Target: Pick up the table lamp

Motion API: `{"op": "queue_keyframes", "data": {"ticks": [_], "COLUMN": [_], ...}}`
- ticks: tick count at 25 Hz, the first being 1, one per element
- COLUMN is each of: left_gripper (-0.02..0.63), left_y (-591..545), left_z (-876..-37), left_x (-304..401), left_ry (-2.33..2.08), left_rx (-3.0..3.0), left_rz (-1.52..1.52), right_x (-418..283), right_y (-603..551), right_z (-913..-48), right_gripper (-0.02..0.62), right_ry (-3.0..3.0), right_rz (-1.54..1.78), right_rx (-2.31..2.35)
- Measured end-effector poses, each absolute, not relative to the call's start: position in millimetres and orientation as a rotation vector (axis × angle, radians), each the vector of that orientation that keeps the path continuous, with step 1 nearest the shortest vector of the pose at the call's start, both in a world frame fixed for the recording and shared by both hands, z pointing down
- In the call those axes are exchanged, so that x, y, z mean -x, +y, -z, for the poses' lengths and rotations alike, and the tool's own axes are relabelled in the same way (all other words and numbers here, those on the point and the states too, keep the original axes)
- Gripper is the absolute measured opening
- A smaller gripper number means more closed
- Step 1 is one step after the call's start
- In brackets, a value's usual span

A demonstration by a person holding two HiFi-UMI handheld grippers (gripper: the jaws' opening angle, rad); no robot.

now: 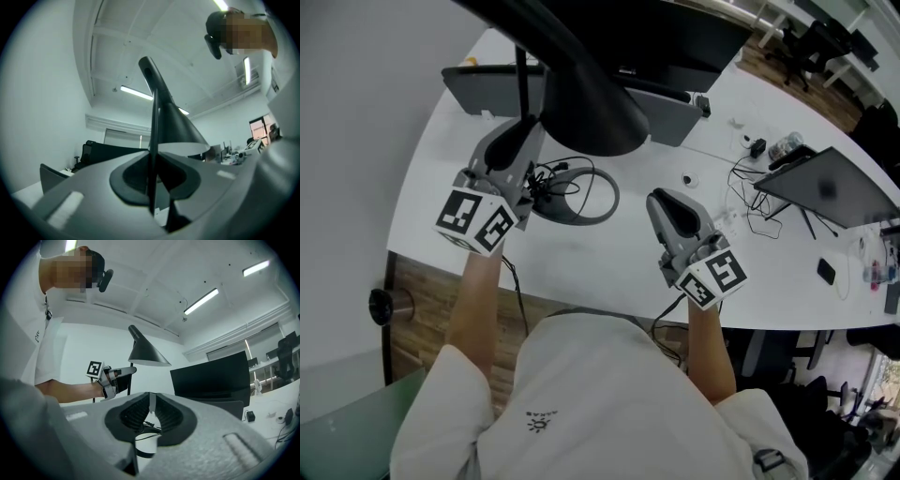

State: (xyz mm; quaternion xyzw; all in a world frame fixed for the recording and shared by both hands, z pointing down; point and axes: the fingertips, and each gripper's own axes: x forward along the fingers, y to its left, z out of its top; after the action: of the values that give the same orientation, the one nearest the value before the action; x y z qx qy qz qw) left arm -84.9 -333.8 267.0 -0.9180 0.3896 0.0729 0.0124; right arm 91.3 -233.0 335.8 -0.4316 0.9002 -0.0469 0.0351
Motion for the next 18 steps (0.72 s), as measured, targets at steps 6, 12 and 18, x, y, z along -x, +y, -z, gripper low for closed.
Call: {"op": "queue_keyframes", "data": {"ticks": [6,12,18], "left_gripper": [0.041,0.043,0.042], "left_y": [-333,-332,-337], "left_z": [-255,-262,-266], "left_x": [92,98,104], "left_ry": [1.21,1.226,1.245], "left_rx": [2.84,2.832,2.862], "left_rz": [-0.206,-0.177,-0.204], "right_x": [-87,-83,-81], "right_y": [-236,-237,-241], "right_z": [-319,-321,-322], "right_gripper": [0.041,0.04,0.04], "right_ry": [2.77,2.779,2.782], "right_rz": [0.105,0.105,0.117], "right_rx": [1.325,1.322,1.327]}}
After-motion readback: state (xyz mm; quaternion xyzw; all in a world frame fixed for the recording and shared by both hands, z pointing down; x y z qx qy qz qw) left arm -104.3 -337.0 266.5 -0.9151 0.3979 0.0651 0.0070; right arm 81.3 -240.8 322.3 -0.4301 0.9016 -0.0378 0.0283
